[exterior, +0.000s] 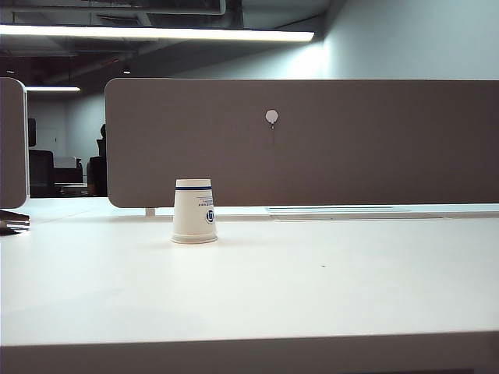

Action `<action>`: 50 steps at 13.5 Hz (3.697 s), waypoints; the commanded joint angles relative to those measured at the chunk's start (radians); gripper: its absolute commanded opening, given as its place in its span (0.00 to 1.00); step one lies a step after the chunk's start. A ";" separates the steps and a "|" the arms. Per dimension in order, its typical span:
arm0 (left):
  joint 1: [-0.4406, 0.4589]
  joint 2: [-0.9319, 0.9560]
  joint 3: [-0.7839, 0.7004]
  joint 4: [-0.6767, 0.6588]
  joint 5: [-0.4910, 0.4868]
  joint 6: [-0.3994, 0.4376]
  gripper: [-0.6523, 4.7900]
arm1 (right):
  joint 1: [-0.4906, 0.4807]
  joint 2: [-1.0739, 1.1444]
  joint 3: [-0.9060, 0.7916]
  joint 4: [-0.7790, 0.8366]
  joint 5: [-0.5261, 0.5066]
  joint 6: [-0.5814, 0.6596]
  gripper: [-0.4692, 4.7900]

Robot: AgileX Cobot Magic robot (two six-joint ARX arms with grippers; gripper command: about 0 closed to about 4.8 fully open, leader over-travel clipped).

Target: Carefully pick up the cup on the right and stack it on top of the cup on the left.

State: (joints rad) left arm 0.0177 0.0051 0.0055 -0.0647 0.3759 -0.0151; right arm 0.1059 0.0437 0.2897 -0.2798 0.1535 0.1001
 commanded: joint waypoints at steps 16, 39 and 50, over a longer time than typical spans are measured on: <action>-0.001 0.000 0.002 0.014 0.012 0.004 0.11 | 0.001 -0.042 -0.112 0.037 -0.087 0.020 0.25; -0.001 0.000 0.002 0.014 0.014 0.003 0.11 | 0.004 -0.042 -0.222 0.047 -0.183 -0.078 0.09; -0.001 0.000 0.002 0.014 0.014 0.003 0.11 | 0.004 -0.042 -0.249 0.053 -0.182 -0.079 0.09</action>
State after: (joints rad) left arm 0.0174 0.0051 0.0055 -0.0643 0.3832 -0.0154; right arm 0.1101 0.0029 0.0391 -0.2440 -0.0269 0.0254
